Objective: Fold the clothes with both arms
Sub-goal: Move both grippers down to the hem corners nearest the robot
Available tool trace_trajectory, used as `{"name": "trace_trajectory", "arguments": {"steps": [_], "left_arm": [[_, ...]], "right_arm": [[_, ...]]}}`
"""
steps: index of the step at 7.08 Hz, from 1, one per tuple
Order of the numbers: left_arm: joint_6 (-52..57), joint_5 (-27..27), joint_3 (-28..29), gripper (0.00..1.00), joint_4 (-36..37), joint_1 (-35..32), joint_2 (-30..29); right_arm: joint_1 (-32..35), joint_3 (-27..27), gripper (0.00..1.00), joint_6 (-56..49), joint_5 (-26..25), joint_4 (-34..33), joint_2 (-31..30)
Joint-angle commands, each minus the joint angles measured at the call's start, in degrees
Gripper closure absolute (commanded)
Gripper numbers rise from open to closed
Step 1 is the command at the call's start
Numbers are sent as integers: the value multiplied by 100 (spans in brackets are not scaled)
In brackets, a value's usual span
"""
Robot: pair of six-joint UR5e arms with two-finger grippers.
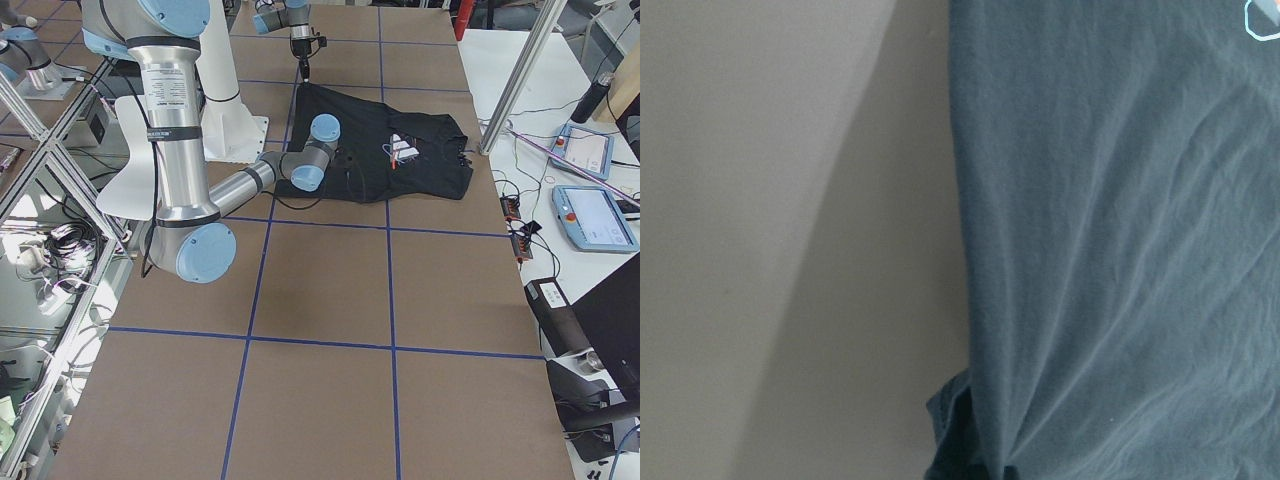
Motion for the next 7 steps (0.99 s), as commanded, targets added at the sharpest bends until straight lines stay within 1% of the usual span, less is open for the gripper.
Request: {"name": "trace_trajectory", "arguments": {"steps": [1,2,3,6,7], "left_arm": [[-9,-3,73,100,9,5,-70],[-17,-12,64,100,9,5,-96],[-18,-90,30,100,9,5,-97],[-26,-231,-85,100,0,5,-97],[-26,-249,-94,100,0,5,-105]], "right_arm": [[-399,-9,0,0,-311,-22,-19],[-646,17,0,0,-514,-22,-19],[-692,148,0,0,-516,-22,-106],[-850,289,0,0,-419,-13,-528],[-963,307,0,0,-410,-13,-537]]}}
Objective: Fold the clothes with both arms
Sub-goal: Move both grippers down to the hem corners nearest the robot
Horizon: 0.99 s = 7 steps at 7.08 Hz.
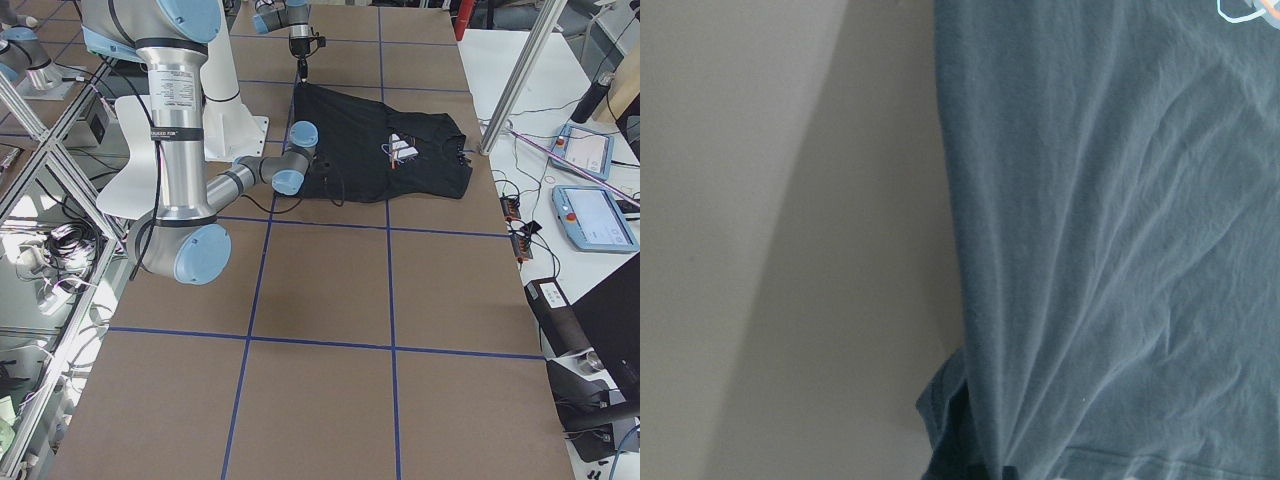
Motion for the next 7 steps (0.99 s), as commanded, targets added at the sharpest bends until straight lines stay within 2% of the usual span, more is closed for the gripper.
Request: {"name": "trace_trajectory", "arguments": {"steps": [1,3,6,7], "left_arm": [[-1,-40,-21,100,-3,2,-7],[-1,-40,-30,100,-3,2,-15],[-1,-40,-30,100,-3,2,-33],[7,-40,-30,100,-3,2,-33]], "right_arm": [[-219,44,0,0,6,1,-56],[-500,-8,0,9,-64,-7,-55],[-554,-123,1,9,-73,-7,-12],[-545,-114,12,9,-64,-7,6]]}}
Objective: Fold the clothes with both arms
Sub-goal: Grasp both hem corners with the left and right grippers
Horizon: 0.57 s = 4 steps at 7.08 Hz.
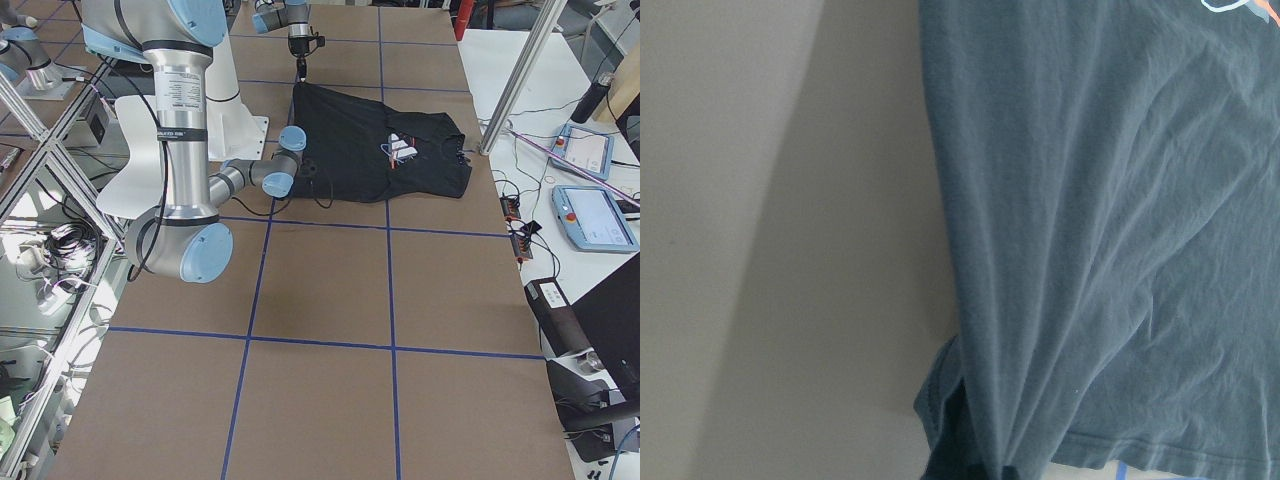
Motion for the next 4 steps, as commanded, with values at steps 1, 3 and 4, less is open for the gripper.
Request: {"name": "trace_trajectory", "arguments": {"steps": [1,3,4], "left_arm": [[4,0,2,100,0,0,-6],[4,-9,11,100,9,0,-6],[4,0,2,100,0,0,-6]], "right_arm": [[10,8,38,0,-3,0,12],[1,34,60,0,-91,0,12],[10,34,69,0,-126,0,-5]]}}
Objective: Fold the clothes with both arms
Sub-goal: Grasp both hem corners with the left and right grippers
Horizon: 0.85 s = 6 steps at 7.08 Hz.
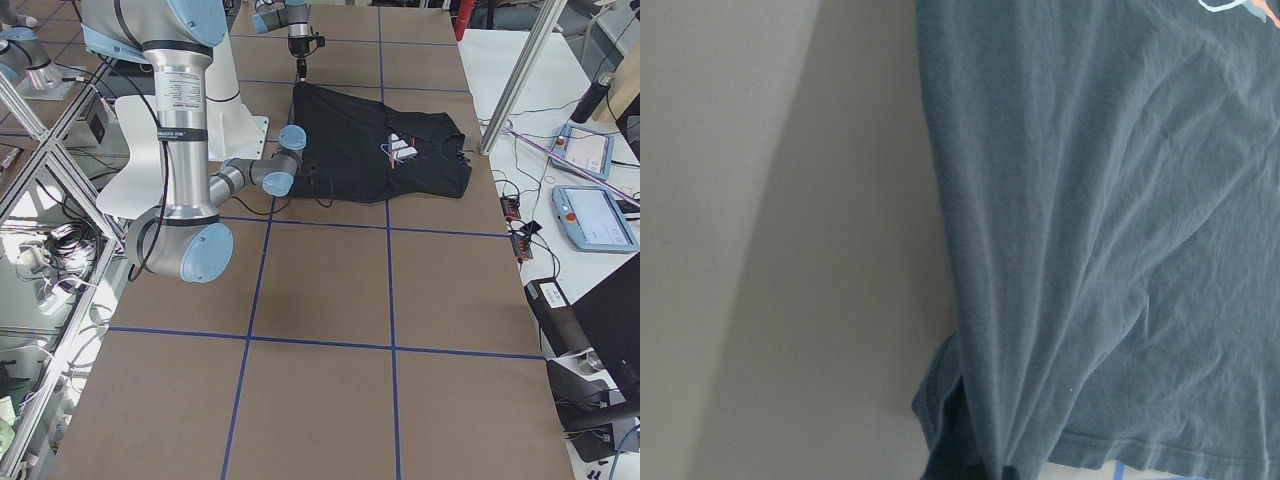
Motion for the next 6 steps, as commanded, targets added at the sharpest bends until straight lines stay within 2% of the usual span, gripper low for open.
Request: {"name": "trace_trajectory", "arguments": {"steps": [1,2,3,5,6], "left_arm": [[0,-5,-6,100,-4,0,-9],[0,4,-14,100,5,-9,-9],[0,4,-14,100,5,-9,-9],[0,-31,-58,100,5,-61,0],[0,-318,-128,100,40,-227,69]], "right_arm": [[48,25,82,0,-76,9,-13],[57,25,95,0,-76,9,-13],[74,34,100,0,-76,9,-31],[345,103,100,-9,221,35,-57],[773,348,100,-18,762,70,-83]]}}
